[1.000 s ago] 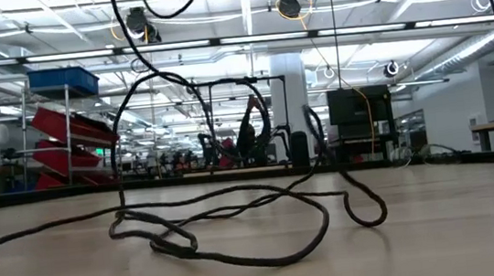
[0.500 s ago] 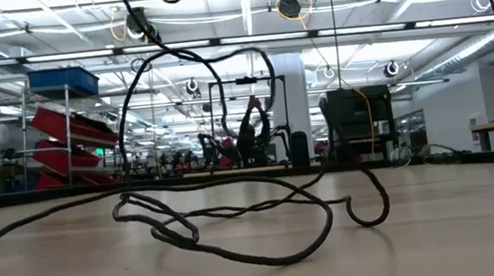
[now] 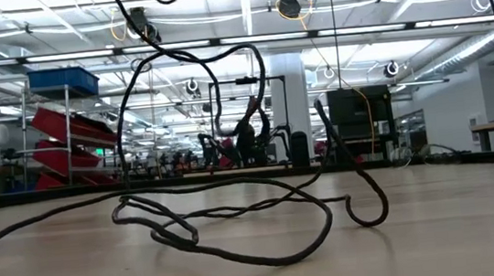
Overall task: Coil cords
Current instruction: Coil the black wire onto the black spool
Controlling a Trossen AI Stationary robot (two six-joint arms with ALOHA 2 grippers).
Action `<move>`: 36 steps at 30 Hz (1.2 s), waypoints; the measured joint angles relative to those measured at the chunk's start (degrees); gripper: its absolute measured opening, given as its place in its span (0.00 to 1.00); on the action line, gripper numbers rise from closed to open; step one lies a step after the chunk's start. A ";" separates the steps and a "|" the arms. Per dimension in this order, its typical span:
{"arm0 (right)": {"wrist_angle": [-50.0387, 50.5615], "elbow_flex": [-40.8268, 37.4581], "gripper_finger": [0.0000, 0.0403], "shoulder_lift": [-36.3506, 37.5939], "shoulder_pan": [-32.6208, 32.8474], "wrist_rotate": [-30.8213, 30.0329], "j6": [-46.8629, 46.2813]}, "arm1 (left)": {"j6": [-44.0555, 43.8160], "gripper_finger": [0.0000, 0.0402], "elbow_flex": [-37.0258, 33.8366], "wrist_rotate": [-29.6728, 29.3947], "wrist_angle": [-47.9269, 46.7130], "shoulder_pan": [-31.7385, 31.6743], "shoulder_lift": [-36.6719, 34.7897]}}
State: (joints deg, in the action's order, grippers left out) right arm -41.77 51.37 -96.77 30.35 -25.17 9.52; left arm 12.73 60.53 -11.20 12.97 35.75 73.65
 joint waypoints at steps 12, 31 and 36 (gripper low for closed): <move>-0.07 2.33 0.42 -3.56 -1.91 -0.32 -1.66 | 0.02 0.02 0.00 0.02 0.04 0.00 0.04; 0.43 7.28 0.15 -7.82 -1.86 -3.35 -0.76 | -0.16 0.02 0.00 0.02 0.10 0.00 0.04; 1.38 7.28 0.01 -7.82 -1.86 -3.37 -0.94 | -0.15 0.02 0.00 0.02 0.43 0.00 0.04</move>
State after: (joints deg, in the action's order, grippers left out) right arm -40.38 58.65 -104.60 28.49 -28.53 8.58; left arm 12.58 60.53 -11.18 13.40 35.75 73.69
